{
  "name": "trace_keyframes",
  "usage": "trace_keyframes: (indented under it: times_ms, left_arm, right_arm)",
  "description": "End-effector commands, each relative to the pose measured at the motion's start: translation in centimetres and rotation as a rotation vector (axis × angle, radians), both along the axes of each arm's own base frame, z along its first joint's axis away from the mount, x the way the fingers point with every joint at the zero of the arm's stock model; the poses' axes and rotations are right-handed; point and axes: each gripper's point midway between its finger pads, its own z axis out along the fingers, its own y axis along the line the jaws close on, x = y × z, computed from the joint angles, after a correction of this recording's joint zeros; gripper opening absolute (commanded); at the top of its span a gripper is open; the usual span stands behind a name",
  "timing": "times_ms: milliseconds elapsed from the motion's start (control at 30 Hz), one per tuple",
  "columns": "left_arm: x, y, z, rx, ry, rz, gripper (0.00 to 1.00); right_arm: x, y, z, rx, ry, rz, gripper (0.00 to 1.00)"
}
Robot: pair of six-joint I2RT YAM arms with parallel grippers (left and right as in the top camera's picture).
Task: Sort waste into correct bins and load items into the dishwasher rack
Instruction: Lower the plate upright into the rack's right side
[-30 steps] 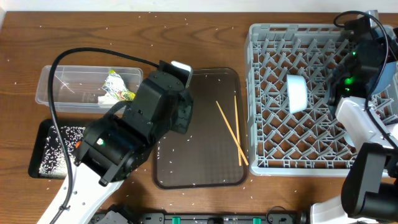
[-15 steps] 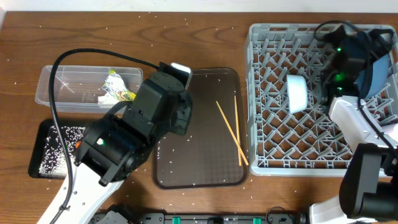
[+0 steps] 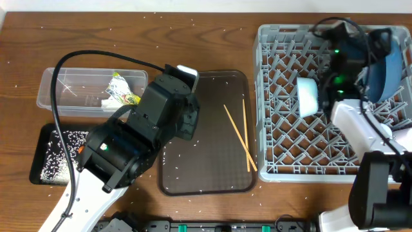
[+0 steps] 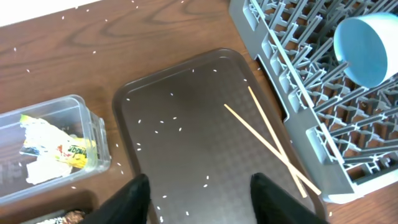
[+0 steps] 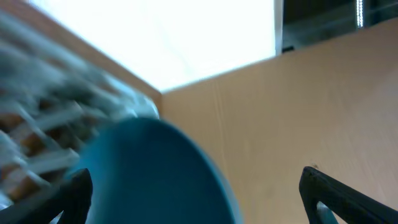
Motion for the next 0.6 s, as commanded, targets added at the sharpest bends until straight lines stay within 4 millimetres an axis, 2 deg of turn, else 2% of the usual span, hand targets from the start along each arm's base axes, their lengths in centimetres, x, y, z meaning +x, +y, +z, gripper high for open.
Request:
trace_keyframes:
  times_ms: [0,167,300,367,433,467,533,567]
  left_arm:
    - [0.0,0.1,0.8,-0.013,-0.019,0.007,0.55]
    - [-0.5,1.0,2.0,-0.029,-0.057,0.025,0.56]
    - [-0.6,3.1,3.6,-0.022,-0.126,0.090,0.56]
    - [-0.7,3.8,4.1,-0.018,-0.148,0.111,0.56]
    - [-0.8,4.2,4.3,-0.009,-0.158,0.125,0.59]
    - [-0.9,4.4,4.2,-0.001,-0.155,0.130,0.59]
    - [-1.1,4.8,3.8,0.018,-0.143,0.137,0.59]
    - [-1.1,5.0,3.6,0.028,-0.135,0.143,0.59]
  right_arm:
    - [-0.8,3.1,3.7,0.125,-0.181,0.030,0.99]
    - [-3.0,6.7,6.5,0.282,-0.303,0.063,0.99]
    - [-5.8,9.3,7.8,0.477,-0.366,0.107,0.99]
    - [-7.0,11.1,7.3,0.596,-0.342,0.162,0.99]
    - [-8.2,13.7,6.3,0.762,-0.283,0.247,0.99]
    - [-9.0,15.5,5.6,0.862,-0.229,0.303,0.99]
    - [-11.5,20.6,3.4,1.104,-0.034,0.450,0.99]
    - [-12.3,22.0,2.8,1.169,0.031,0.487,0.99]
